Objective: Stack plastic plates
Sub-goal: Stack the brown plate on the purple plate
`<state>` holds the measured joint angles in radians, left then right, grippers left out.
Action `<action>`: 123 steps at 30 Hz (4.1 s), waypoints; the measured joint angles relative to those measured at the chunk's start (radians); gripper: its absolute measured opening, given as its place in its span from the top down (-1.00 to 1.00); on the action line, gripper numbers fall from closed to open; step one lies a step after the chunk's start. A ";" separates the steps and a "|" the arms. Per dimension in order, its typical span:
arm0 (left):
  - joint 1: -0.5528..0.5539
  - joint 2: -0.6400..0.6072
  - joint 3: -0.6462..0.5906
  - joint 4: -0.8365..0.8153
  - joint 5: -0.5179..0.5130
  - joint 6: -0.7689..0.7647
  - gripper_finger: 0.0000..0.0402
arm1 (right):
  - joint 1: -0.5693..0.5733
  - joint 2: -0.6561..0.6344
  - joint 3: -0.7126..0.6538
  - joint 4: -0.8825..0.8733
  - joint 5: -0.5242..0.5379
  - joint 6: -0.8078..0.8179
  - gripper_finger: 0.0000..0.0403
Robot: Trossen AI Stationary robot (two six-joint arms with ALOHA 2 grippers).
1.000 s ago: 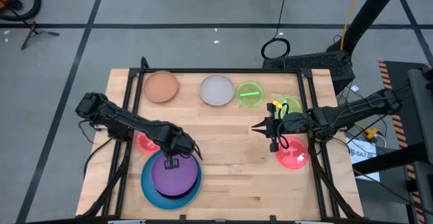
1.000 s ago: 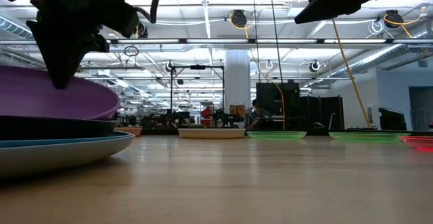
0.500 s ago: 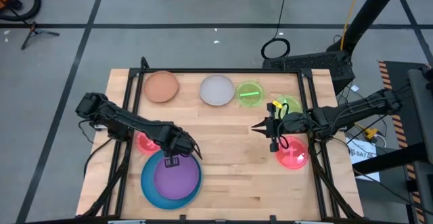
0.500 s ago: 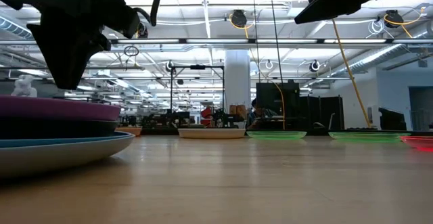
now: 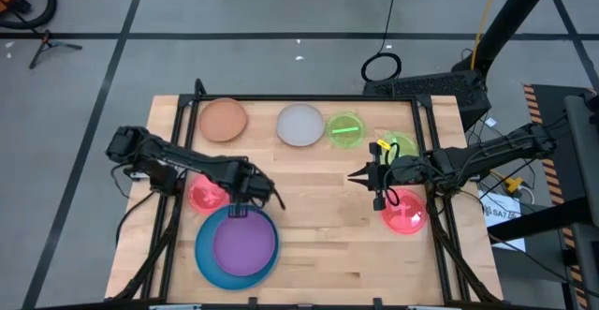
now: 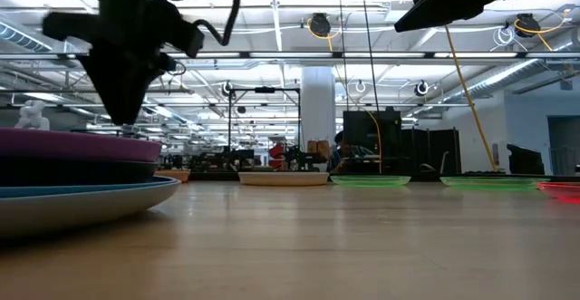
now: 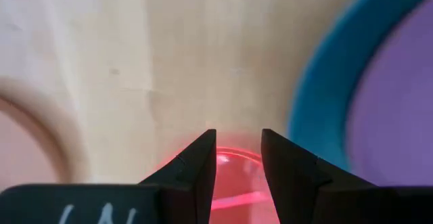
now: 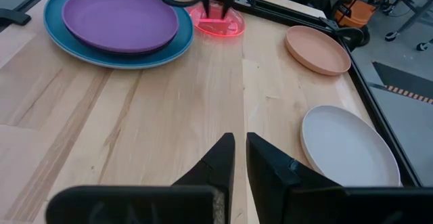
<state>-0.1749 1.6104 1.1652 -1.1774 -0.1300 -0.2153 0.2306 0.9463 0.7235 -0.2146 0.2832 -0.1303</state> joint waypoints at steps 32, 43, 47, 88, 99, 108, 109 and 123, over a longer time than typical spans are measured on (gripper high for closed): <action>0.808 -0.024 0.001 0.225 -0.018 0.558 0.38 | -0.106 0.074 -0.001 0.199 0.006 -0.235 0.84; 0.949 -0.024 0.001 0.265 0.157 0.642 0.38 | -0.192 -0.029 -0.001 0.204 0.005 -0.293 0.84; 0.979 -0.024 0.001 0.272 0.209 0.675 0.38 | -0.205 -0.043 -0.001 0.204 0.004 -0.293 0.84; 0.880 0.048 -0.231 0.484 0.020 0.104 0.38 | -0.205 -0.043 0.000 0.172 0.003 -0.275 0.84; 0.845 0.107 -0.230 0.486 -0.059 0.101 0.56 | -0.205 -0.043 0.000 0.157 0.003 -0.274 0.84; 0.765 0.088 -0.230 0.462 -0.110 0.089 0.94 | -0.205 -0.043 0.000 0.157 0.003 -0.275 0.84; 0.750 0.080 -0.227 0.442 -0.130 0.089 0.94 | -0.205 -0.043 0.000 0.158 0.003 -0.275 0.84; 0.467 -0.149 0.031 0.029 -0.020 0.136 0.95 | -0.205 -0.043 0.000 0.157 0.003 -0.278 0.84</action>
<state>0.2924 1.4616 1.1964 -1.1485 -0.1495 -0.0793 0.0254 0.9031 0.7235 -0.0576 0.2863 -0.4084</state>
